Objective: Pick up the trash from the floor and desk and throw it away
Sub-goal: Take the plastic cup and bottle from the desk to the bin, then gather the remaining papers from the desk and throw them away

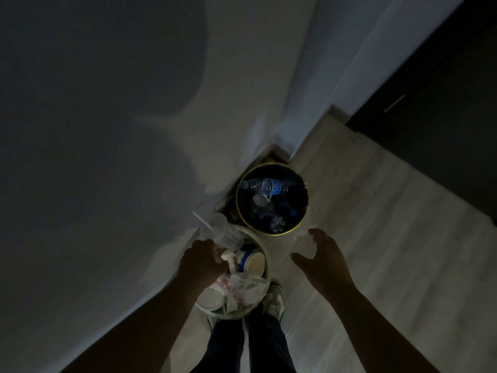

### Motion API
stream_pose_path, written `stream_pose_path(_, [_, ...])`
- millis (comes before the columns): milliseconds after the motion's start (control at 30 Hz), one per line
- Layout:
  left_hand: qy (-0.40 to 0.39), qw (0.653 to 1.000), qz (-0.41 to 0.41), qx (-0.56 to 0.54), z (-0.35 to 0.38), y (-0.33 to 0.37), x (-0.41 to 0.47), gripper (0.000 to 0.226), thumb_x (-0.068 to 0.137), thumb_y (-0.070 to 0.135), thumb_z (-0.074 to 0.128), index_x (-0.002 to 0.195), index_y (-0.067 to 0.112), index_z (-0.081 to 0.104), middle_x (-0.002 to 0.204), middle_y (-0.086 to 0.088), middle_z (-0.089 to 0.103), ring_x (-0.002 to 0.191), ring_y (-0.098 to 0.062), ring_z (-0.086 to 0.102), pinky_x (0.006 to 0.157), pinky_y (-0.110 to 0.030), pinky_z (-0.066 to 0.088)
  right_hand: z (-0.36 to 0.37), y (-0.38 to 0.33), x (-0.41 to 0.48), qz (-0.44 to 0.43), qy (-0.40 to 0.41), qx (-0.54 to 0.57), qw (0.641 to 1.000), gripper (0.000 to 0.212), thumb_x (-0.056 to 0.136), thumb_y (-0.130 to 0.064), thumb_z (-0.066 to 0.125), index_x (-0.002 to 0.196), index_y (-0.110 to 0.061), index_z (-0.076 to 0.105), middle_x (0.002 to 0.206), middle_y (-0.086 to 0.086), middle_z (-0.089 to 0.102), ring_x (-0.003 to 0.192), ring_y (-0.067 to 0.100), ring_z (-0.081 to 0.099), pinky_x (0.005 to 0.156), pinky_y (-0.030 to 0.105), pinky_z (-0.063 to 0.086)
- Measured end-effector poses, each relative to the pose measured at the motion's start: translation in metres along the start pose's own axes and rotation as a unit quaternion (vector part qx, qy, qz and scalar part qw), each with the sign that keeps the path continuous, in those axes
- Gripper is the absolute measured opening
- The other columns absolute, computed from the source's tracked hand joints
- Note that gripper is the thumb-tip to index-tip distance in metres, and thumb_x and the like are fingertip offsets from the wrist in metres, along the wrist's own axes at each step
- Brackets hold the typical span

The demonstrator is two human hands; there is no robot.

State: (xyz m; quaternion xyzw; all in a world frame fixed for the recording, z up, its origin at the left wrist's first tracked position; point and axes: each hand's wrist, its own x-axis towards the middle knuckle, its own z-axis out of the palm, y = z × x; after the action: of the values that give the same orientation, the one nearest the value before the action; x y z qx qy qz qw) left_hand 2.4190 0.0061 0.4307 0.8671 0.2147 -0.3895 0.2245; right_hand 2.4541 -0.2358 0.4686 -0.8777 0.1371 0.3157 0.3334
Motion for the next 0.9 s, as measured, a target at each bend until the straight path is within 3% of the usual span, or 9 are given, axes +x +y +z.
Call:
stream_pose_path(100, [-0.006, 0.998, 0.048, 0.026, -0.018, 0.001, -0.024, 0.052, 0.084, 0.045, 0.062, 0.129, 0.02, 0.052, 0.13, -0.002, 0.054, 0.119, -0.018, 0.052, 0.098, -0.029, 0.043, -0.013, -0.018, -0.018, -0.012, 0.012, -0.003, 1.0, 0.067, 0.08, -0.025, 0.073, 0.138, -0.019, 0.04, 0.131, 0.005, 0.048, 0.104, 0.008, 0.044, 0.084, 0.022, 0.037])
stream_pose_path(200, [-0.015, 0.994, 0.096, 0.045, -0.039, 0.005, -0.056, 0.047, 0.086, 0.046, 0.059, 0.129, 0.027, 0.054, 0.127, 0.003, 0.058, 0.116, -0.013, 0.054, 0.097, -0.028, 0.044, -0.029, -0.037, -0.042, -0.028, 0.022, -0.018, 0.999, 0.061, 0.081, -0.024, 0.073, 0.134, -0.018, 0.044, 0.128, 0.007, 0.051, 0.112, 0.016, 0.05, 0.086, 0.023, 0.04])
stream_pose_path(333, [0.009, 0.987, 0.126, 0.101, -0.076, 0.017, -0.1, 0.044, 0.084, 0.045, 0.06, 0.12, 0.021, 0.052, 0.12, -0.003, 0.055, 0.111, -0.018, 0.054, 0.089, -0.025, 0.042, -0.058, -0.064, -0.082, -0.06, -0.003, -0.097, 0.993, 0.063, 0.083, -0.028, 0.071, 0.138, -0.02, 0.041, 0.133, 0.005, 0.047, 0.12, 0.018, 0.048, 0.093, 0.024, 0.041])
stream_pose_path(467, [0.031, 0.981, 0.17, 0.091, -0.133, 0.036, -0.152, 0.059, 0.084, 0.046, 0.06, 0.133, 0.019, 0.045, 0.131, -0.003, 0.048, 0.121, -0.02, 0.048, 0.097, -0.027, 0.038, -0.098, -0.099, -0.125, -0.108, -0.021, -0.191, 0.975, 0.067, 0.084, -0.033, 0.068, 0.142, -0.021, 0.036, 0.135, 0.003, 0.045, 0.121, 0.016, 0.047, 0.097, 0.023, 0.041])
stream_pose_path(633, [0.121, 0.957, 0.254, 0.078, -0.221, 0.071, -0.229, 0.055, 0.085, 0.044, 0.064, 0.13, 0.016, 0.049, 0.127, -0.003, 0.052, 0.115, -0.018, 0.051, 0.09, -0.024, 0.04, -0.173, -0.165, -0.175, -0.184, 0.035, -0.224, 0.956, 0.063, 0.084, -0.034, 0.069, 0.139, -0.024, 0.039, 0.134, 0.002, 0.048, 0.119, 0.015, 0.049, 0.096, 0.022, 0.04])
stream_pose_path(733, [0.206, 0.928, 0.302, 0.071, -0.273, 0.097, -0.28, 0.057, 0.085, 0.041, 0.065, 0.134, 0.019, 0.046, 0.131, -0.001, 0.05, 0.122, -0.017, 0.047, 0.097, -0.022, 0.035, -0.225, -0.21, -0.205, -0.258, 0.076, -0.223, 0.937, 0.068, 0.083, -0.04, 0.069, 0.141, -0.026, 0.037, 0.136, -0.003, 0.048, 0.121, 0.011, 0.047, 0.092, 0.016, 0.033])
stream_pose_path(900, [0.346, 0.869, 0.348, 0.065, -0.343, 0.137, -0.382, 0.06, 0.085, 0.042, 0.065, 0.138, 0.021, 0.044, 0.137, 0.003, 0.048, 0.123, -0.012, 0.047, 0.102, -0.022, 0.034, -0.309, -0.281, -0.264, -0.392, 0.12, -0.225, 0.884, 0.068, 0.08, -0.042, 0.072, 0.139, -0.03, 0.04, 0.137, -0.008, 0.048, 0.119, 0.006, 0.046, 0.098, 0.015, 0.033])
